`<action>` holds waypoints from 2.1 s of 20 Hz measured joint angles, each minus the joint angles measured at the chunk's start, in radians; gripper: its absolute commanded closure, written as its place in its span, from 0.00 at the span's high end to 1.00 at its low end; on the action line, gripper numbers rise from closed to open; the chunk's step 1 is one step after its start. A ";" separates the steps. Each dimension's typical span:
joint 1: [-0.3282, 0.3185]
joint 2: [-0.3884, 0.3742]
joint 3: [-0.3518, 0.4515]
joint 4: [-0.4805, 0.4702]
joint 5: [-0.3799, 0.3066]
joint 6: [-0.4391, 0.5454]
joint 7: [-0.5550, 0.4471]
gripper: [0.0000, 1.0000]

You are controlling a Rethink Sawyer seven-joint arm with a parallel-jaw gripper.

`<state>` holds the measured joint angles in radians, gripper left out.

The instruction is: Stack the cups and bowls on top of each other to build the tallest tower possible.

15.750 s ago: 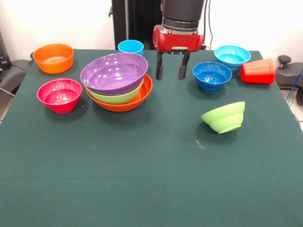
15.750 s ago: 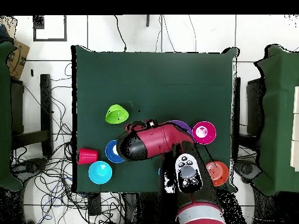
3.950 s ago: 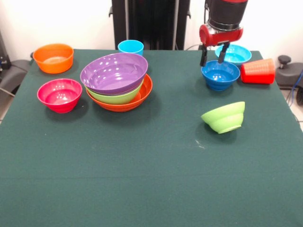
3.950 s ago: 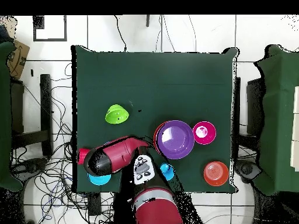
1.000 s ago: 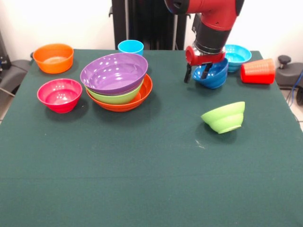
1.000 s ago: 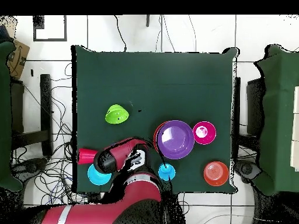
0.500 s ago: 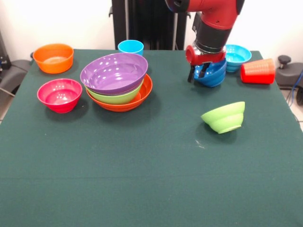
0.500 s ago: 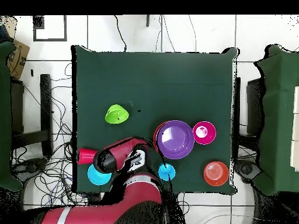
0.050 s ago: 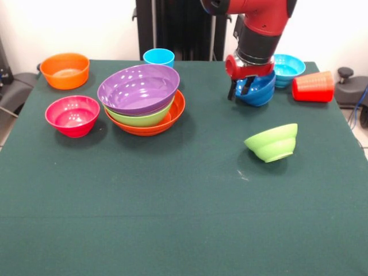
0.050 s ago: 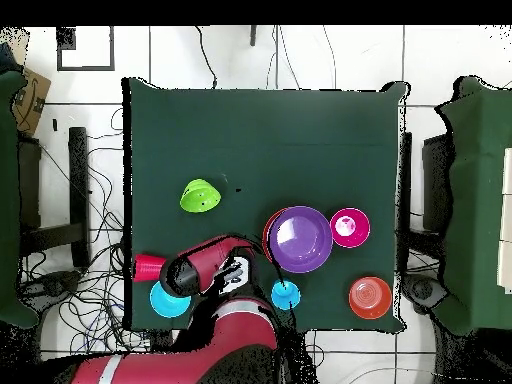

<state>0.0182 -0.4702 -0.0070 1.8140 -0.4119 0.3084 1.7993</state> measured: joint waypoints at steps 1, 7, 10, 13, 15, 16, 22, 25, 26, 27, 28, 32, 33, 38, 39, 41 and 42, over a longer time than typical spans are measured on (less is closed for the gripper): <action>0.000 -0.001 0.000 0.000 0.000 0.000 0.000 0.00; -0.024 -0.090 0.007 0.025 0.001 0.012 0.000 0.00; -0.067 -0.183 0.012 0.057 0.000 0.039 0.000 0.00; -0.105 -0.241 0.014 0.077 0.000 0.059 0.000 0.00; -0.132 -0.277 0.014 0.091 0.000 0.069 0.000 0.00; -0.141 -0.289 0.014 0.095 -0.001 0.072 0.000 0.00; -0.172 -0.332 0.016 0.111 -0.001 0.078 0.000 0.00; -0.180 -0.340 0.022 0.118 0.000 0.078 0.000 0.00; -0.185 -0.344 0.026 0.122 -0.001 0.078 0.000 0.00; -0.206 -0.355 0.043 0.134 -0.001 0.078 0.000 0.00; -0.226 -0.365 0.059 0.146 -0.001 0.078 0.000 0.00; -0.338 -0.431 0.148 0.210 0.021 0.079 0.000 0.00; -0.372 -0.452 0.175 0.229 0.031 0.080 0.000 0.00; -0.530 -0.567 0.292 0.307 0.123 0.112 0.000 0.00; -0.569 -0.603 0.322 0.322 0.152 0.128 0.000 0.00; -0.611 -0.648 0.358 0.333 0.186 0.156 0.000 0.00; -0.621 -0.659 0.367 0.335 0.193 0.165 0.000 0.00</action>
<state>-0.6025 -1.1296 0.3605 2.1487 -0.2186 0.4730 1.7993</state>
